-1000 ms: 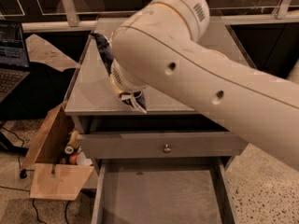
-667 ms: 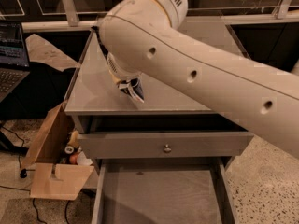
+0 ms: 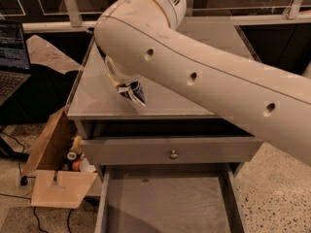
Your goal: Pick blue chip bag from middle drawer and place on counter
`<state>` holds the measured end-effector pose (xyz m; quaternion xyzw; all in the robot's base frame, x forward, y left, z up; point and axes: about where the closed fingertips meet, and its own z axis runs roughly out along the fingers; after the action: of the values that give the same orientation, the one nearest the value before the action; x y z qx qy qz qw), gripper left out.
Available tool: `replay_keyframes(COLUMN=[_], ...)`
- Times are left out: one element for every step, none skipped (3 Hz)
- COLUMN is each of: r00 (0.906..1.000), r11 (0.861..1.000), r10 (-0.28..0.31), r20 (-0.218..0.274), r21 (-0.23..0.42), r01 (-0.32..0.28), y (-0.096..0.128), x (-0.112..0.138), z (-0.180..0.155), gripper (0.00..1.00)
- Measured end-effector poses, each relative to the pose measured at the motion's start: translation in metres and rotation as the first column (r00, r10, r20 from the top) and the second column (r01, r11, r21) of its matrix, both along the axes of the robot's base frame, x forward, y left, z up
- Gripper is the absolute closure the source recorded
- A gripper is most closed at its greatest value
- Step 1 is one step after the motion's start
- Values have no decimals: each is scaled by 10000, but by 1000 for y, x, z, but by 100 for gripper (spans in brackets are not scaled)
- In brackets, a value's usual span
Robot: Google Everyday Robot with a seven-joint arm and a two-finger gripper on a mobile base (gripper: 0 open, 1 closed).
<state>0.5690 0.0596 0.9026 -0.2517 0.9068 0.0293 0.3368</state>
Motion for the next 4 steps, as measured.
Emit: replay_keyframes(r00=[10000, 9997, 9935, 9844], r11=[10000, 9999, 9896, 9846], r10=[1, 145, 1042, 1625], r20=[1, 186, 462, 671], r21=[0, -34, 946, 544], r01=[-1, -145, -1082, -1663], y=[0, 0, 11, 13], x=[0, -3, -2, -3], z=[0, 2, 18, 18], gripper=[34, 11, 0, 0])
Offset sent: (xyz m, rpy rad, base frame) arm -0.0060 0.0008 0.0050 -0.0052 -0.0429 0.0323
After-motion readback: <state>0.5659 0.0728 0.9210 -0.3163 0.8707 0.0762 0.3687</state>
